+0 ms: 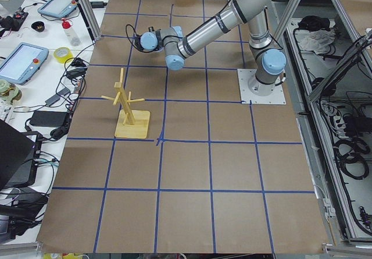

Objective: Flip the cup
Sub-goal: 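Grasp the cup's rim with the left gripper, then rotate the cup upright with the left gripper and set it down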

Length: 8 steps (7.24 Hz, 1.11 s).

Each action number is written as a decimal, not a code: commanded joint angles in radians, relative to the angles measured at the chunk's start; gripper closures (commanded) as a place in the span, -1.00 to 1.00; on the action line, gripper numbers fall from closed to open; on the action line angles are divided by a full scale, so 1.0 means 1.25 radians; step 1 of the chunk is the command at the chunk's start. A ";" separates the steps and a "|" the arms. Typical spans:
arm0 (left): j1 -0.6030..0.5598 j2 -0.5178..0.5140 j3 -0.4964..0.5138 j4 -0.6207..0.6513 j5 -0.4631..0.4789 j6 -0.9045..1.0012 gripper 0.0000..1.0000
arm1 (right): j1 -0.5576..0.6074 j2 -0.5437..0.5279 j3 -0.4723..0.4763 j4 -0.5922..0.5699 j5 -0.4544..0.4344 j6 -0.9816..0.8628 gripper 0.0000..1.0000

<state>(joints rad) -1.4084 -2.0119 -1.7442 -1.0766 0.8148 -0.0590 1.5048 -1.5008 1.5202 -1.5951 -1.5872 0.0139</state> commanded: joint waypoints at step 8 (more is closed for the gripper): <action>-0.017 -0.005 0.117 0.059 0.580 0.228 0.86 | 0.000 0.000 0.001 0.001 -0.003 0.000 -1.00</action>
<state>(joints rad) -1.4297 -2.0068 -1.6055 -1.0063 1.4955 0.1527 1.5048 -1.5003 1.5215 -1.5938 -1.5905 0.0138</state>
